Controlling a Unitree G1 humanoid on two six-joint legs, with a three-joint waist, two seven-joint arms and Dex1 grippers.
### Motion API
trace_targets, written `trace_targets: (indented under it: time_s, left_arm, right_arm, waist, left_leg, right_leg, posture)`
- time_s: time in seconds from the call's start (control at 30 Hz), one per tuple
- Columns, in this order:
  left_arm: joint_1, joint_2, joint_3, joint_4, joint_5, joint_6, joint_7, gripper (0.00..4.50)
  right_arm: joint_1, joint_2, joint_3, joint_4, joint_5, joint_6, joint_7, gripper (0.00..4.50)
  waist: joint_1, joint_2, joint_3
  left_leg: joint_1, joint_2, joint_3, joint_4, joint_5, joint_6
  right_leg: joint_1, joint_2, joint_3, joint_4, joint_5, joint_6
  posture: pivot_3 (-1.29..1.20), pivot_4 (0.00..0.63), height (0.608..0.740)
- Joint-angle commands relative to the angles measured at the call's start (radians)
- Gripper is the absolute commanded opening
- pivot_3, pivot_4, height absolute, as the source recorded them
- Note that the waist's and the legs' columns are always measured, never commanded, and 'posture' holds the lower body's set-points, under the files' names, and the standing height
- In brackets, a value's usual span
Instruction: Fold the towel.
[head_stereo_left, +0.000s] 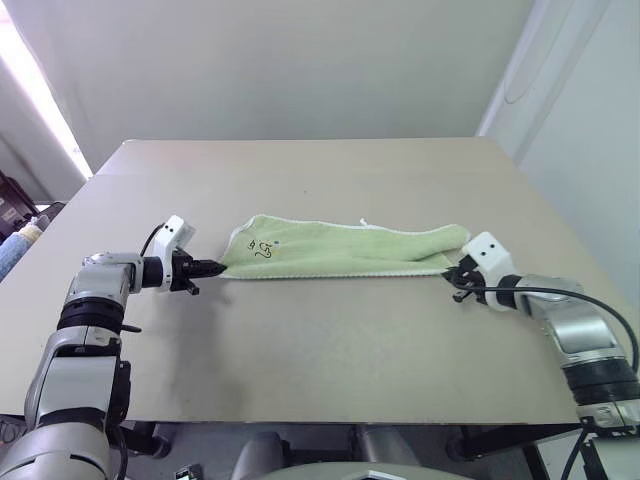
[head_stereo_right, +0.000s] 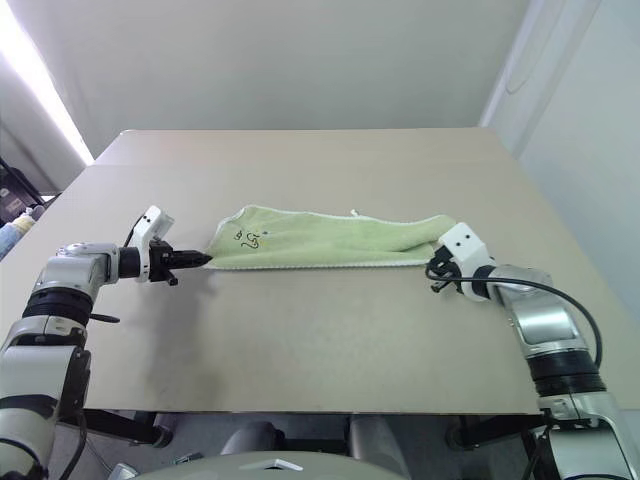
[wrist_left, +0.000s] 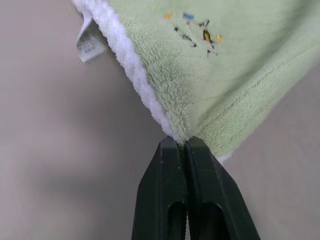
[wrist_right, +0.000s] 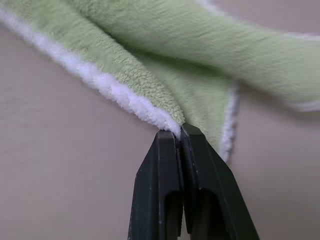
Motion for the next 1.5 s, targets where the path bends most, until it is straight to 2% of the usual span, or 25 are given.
trace_targets:
  time_s: [0.03, 0.2, 0.4, 0.63, 0.77, 0.87, 1.0, 1.17, 1.3, 1.5]
  left_arm:
    - [-0.112, 0.033, 0.070, 0.028, -0.035, 0.042, 0.070, 0.00]
    - [-0.276, 0.004, 0.107, 0.115, -0.053, 0.072, 0.193, 0.00]
    - [-0.493, -0.078, 0.165, 0.293, -0.057, -0.008, 0.403, 0.00]
    - [-0.629, -0.134, 0.198, 0.388, -0.037, -0.095, 0.565, 0.00]
    - [-0.661, -0.120, 0.204, 0.399, -0.036, -0.085, 0.550, 0.00]
    - [-0.652, -0.096, 0.174, 0.393, -0.013, -0.062, 0.478, 0.00]
    - [-0.540, -0.016, 0.062, 0.353, 0.062, 0.036, 0.247, 0.00]
    - [-0.361, 0.058, -0.053, 0.221, 0.103, 0.137, 0.005, 0.00]
    - [-0.140, 0.141, -0.125, -0.055, 0.080, 0.261, -0.161, 0.00]
    - [0.090, 0.254, -0.119, -0.370, 0.006, 0.454, -0.208, 0.00]
  right_arm:
    - [-0.044, -0.061, -0.131, -0.095, 0.085, 0.012, 0.050, 0.05]
    - [-0.181, -0.071, -0.183, -0.037, 0.111, 0.008, 0.021, 0.05]
    - [-0.444, 0.022, -0.131, 0.224, -0.001, -0.102, -0.163, 0.05]
    - [-0.712, 0.077, -0.127, 0.621, -0.101, -0.327, -0.365, 0.05]
    - [-0.765, 0.047, -0.161, 0.682, -0.069, -0.384, -0.342, 0.05]
    - [-0.715, 0.020, -0.172, 0.626, -0.044, -0.377, -0.278, 0.05]
    - [-0.411, -0.033, -0.215, 0.271, 0.082, -0.198, -0.098, 0.05]
    - [-0.163, -0.075, -0.266, -0.006, 0.171, -0.042, -0.042, 0.05]
    - [0.026, -0.116, -0.301, -0.187, 0.240, 0.045, 0.026, 0.05]
    - [0.248, -0.179, -0.390, -0.329, 0.281, 0.114, 0.089, 0.05]
  waist:
    - [0.000, 0.000, 0.000]
    - [-0.008, -0.001, 0.001]
    - [-0.009, -0.001, 0.001]
    - [-0.019, -0.001, 0.001]
    - [-0.025, -0.001, 0.002]
    - [-0.028, -0.001, 0.002]
    - [-0.029, 0.000, 0.001]
    - [-0.031, 0.002, 0.002]
    - [-0.027, 0.001, 0.002]
    - [-0.018, 0.000, 0.002]
  left_leg:
    - [0.000, 0.000, 0.000, 0.000, 0.000, 0.000]
    - [0.001, 0.000, 0.000, 0.000, 0.000, 0.000]
    - [0.000, 0.000, 0.000, -0.001, 0.000, 0.000]
    - [-0.003, -0.001, 0.000, -0.005, 0.000, 0.000]
    - [-0.004, -0.001, 0.000, -0.007, 0.000, 0.000]
    - [-0.003, -0.001, 0.001, -0.010, 0.000, 0.000]
    - [0.000, -0.002, 0.000, -0.015, 0.000, 0.000]
    - [-0.001, -0.002, 0.000, -0.017, 0.000, 0.000]
    - [0.000, -0.001, 0.000, -0.016, 0.000, 0.000]
    - [0.000, -0.001, 0.000, -0.011, 0.000, 0.000]
  right_leg:
    - [0.000, 0.000, 0.000, 0.000, 0.000, 0.000]
    - [0.000, 0.000, 0.000, 0.000, 0.000, 0.000]
    - [0.000, 0.000, 0.000, -0.001, 0.000, 0.000]
    - [-0.004, -0.001, 0.000, -0.001, 0.003, 0.002]
    - [-0.006, -0.001, 0.001, -0.001, 0.003, 0.002]
    - [-0.006, -0.001, 0.001, -0.002, 0.002, 0.003]
    - [-0.005, -0.001, 0.001, -0.001, -0.001, 0.002]
    - [-0.008, 0.000, 0.002, 0.002, -0.002, 0.000]
    - [-0.008, 0.000, 0.001, 0.003, -0.002, -0.001]
    - [-0.005, -0.001, 0.001, 0.003, -0.006, -0.001]
  posture:
    - [0.00, 0.000, 0.712]
    - [0.00, 0.000, 0.712]
    - [0.00, 0.000, 0.712]
    - [0.00, 0.000, 0.712]
    - [0.00, 0.000, 0.712]
    - [0.00, 0.000, 0.712]
    - [0.00, 0.000, 0.712]
    - [0.00, 0.000, 0.712]
    - [0.00, 0.000, 0.712]
    - [0.00, 0.000, 0.712]
